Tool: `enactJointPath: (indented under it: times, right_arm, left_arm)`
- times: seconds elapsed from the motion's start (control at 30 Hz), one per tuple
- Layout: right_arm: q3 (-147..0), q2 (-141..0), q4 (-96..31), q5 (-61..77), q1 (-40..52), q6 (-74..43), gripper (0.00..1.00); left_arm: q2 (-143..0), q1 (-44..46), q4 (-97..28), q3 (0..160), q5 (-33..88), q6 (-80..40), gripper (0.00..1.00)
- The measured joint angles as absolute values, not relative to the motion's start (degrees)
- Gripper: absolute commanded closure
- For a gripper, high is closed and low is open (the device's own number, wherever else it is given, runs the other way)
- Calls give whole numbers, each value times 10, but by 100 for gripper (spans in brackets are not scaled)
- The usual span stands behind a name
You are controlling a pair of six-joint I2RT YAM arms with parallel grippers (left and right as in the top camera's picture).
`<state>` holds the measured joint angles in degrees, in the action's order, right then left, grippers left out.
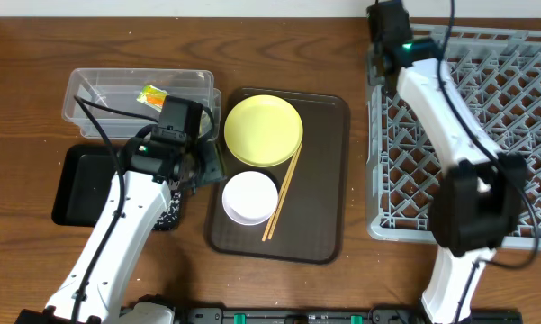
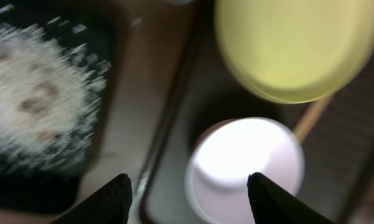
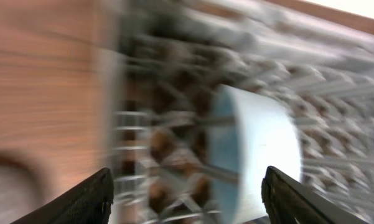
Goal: Sort waste into correct bins and load items into the dishwasher rack
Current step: 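Reach the right gripper to the white bowl and grasp its rim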
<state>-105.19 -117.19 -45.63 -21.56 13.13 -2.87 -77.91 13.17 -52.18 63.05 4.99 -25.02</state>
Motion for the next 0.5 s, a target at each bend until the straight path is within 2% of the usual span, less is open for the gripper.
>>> enactJointPath:
  times: [0.03, 0.07, 0.2, 0.5]
  right_arm:
    - [-1052, -1156, -459, -174, 132, -22, 25]
    - [-1052, -1141, -462, -131, 132, -17, 25]
    - [-1054, -1109, -484, 34, 144, -3, 26]
    - [-1053, -1164, -595, 148, 239, 7, 27]
  left_arm:
    - [-779, 131, -537, 630, 34, -253, 37]
    - [-779, 131, -550, 630, 20, -256, 32]
    - [-779, 106, -604, 630, -43, -305, 29]
    - [-779, 23, -630, 630, -79, -358, 23]
